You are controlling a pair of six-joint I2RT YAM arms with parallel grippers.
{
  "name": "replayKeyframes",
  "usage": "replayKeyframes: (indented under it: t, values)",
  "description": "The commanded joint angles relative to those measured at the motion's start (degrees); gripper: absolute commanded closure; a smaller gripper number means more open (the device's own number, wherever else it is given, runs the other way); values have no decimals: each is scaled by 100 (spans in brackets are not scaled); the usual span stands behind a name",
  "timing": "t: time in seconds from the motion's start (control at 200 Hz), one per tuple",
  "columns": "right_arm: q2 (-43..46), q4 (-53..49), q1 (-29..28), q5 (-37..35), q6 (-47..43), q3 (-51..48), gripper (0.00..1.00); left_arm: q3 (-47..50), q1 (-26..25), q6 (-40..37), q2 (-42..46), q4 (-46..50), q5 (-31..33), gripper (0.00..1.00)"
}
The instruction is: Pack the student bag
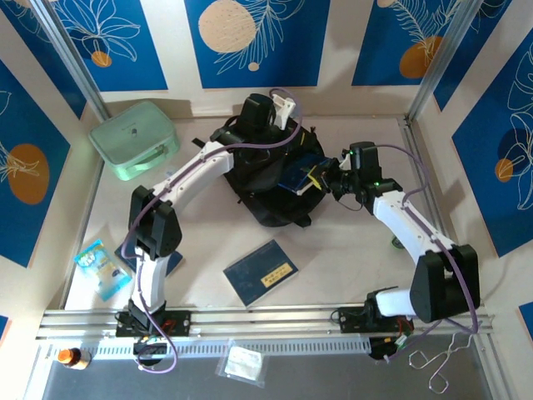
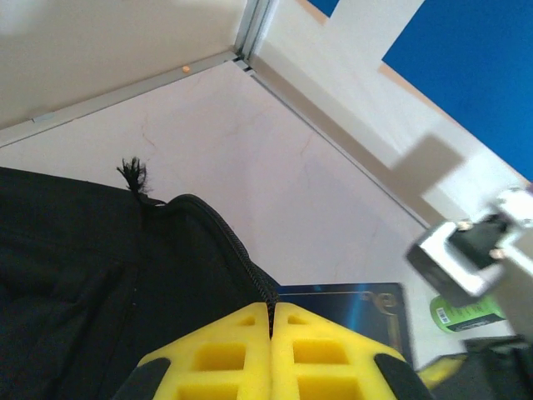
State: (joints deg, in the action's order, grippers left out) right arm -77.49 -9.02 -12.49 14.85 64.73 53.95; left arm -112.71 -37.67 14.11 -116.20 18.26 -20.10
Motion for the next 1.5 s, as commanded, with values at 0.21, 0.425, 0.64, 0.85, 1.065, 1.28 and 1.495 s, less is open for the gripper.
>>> replayKeyframes:
  t: [0.21,0.425,0.64,0.85,1.065,1.28,1.495]
  values:
    - [-606,2690,-248,260,-118,-367,100,73,-13,213,617,-643,-362,100]
    - [-1359,3198,-450,-56,-307,-276,100,117,-18,338,512,-653,-366,100]
    - [-2505,2969,-693,-701,107,590,100,169,-21,404,354,-610,-338,100]
    - [-3562,2483,-678,-683,240,1517,85,249,-2,387,164,-490,-277,100]
    - [-3117,1472,-645,-763,277,1367,52,250,23,424,-27,-443,-194,100]
    - [-2049,1010,-527,-606,722,615,52,188,119,566,-253,-448,-208,100]
    - [-1058,840,-354,-466,836,-251,61,248,146,593,-328,-328,-267,100]
